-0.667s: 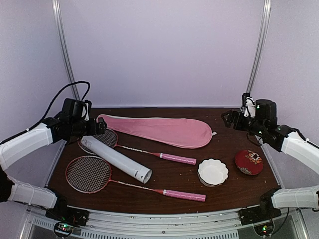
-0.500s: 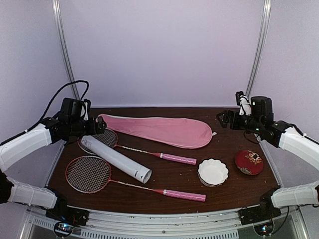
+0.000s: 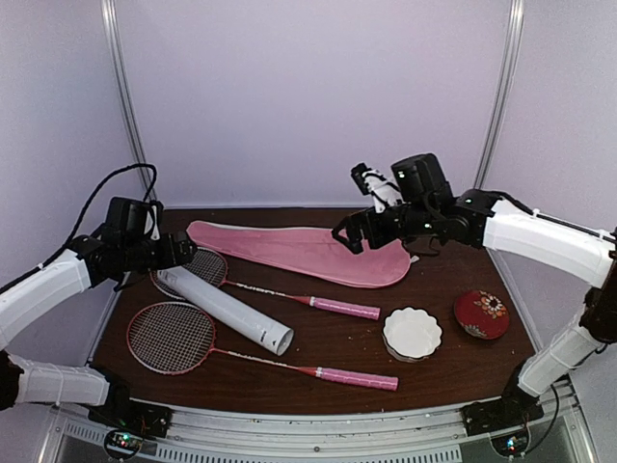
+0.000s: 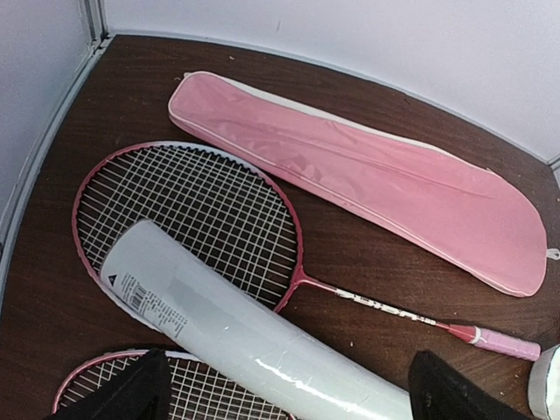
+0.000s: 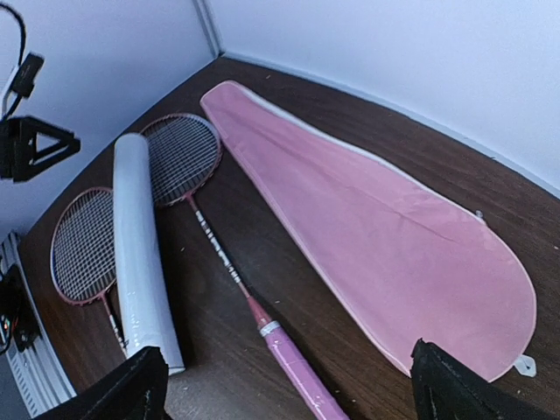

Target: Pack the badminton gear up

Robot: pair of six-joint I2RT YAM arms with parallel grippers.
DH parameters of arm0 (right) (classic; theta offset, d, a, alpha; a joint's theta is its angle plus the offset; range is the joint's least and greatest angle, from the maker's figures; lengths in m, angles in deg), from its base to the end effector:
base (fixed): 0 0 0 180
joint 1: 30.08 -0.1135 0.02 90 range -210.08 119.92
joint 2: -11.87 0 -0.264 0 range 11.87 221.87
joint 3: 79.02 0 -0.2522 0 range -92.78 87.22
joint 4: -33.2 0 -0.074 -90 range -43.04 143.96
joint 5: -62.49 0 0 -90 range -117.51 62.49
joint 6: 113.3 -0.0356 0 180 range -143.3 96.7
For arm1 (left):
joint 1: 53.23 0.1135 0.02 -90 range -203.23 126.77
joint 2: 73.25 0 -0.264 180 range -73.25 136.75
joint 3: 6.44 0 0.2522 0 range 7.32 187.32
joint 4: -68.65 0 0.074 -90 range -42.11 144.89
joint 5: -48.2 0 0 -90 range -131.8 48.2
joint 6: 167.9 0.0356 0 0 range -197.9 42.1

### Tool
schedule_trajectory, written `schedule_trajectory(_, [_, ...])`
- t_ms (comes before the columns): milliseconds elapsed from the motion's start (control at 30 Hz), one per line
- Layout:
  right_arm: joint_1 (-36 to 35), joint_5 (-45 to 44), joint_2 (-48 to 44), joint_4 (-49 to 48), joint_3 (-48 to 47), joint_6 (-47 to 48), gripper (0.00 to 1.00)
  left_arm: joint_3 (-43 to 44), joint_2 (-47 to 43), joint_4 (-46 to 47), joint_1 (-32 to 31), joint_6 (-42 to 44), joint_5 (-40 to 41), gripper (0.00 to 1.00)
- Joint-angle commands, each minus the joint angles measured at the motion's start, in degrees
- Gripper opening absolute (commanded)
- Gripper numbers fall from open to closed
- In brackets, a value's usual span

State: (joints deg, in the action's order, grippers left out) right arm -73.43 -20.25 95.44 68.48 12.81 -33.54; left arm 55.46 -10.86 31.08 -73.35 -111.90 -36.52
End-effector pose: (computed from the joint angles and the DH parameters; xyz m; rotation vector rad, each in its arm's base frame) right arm 0.2411 0.2338 0.3403 -0.6959 2.0650 0.6824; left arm 0.2227 -0.0781 0.2778 -0.3239 2.2404 -0.4085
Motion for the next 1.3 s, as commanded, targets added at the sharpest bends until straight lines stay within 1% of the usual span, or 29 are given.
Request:
schedule_trajectory(0, [-7.31, -4.36, 8.46, 8.20, -8.91, 3.73, 1.00, -1.91, -1.84, 1.48, 2.23, -1.82, -3.41, 0.98])
schedule_trajectory(200, [-15.07, -5.27, 22.41, 14.41, -23.14, 5.03, 1.00, -3.55, -2.05, 2.84, 4.13, -2.71, -5.81, 0.98])
schedule_trajectory(300, [-16.96, -3.66, 28.36, 16.38, -28.99, 4.99, 1.00, -4.08, -2.10, 3.39, 4.66, -2.61, -6.54, 0.98])
schedule_trajectory(467, [-18.83, -1.34, 35.69, 18.67, -36.27, 4.55, 1.00, -4.99, -2.42, 3.85, 5.06, -2.74, -7.14, 0.98])
schedule_trajectory(567, [-19.34, -0.61, 37.33, 18.67, -37.61, 4.02, 1.00, -5.78, -2.49, 4.34, 5.66, -2.54, -7.75, 0.98])
schedule_trajectory(700, [-19.16, -0.07, 36.57, 16.61, -35.82, 3.61, 1.00, -7.15, -2.42, 5.77, 6.99, -2.35, -10.27, 0.98])
schedule_trajectory(833, [-19.06, 0.56, 37.47, 17.54, -36.83, 4.08, 1.00, -7.82, -2.93, 6.61, 7.22, -2.74, -11.32, 0.98])
schedule_trajectory(933, [-18.23, 2.05, 34.80, 14.47, -32.93, 2.78, 1.00, -7.59, -3.29, 6.98, 7.23, -2.04, -11.97, 0.98])
schedule_trajectory(1067, [-14.67, 3.89, 23.71, 4.26, -19.76, -1.18, 1.00, -4.66, -2.74, 4.43, 7.24, -0.18, -11.30, 0.98])
schedule_trajectory(1167, [-9.66, 6.65, 14.47, -6.09, -8.21, -6.05, 1.00, -1.81, -1.43, 3.31, 7.21, 1.78, -11.64, 0.98])
schedule_trajectory(1267, [-2.26, 8.28, 5.02, -13.73, 4.33, -10.14, 1.00, 1.15, 0.96, 2.31, 7.22, 2.76, -11.42, 0.98])
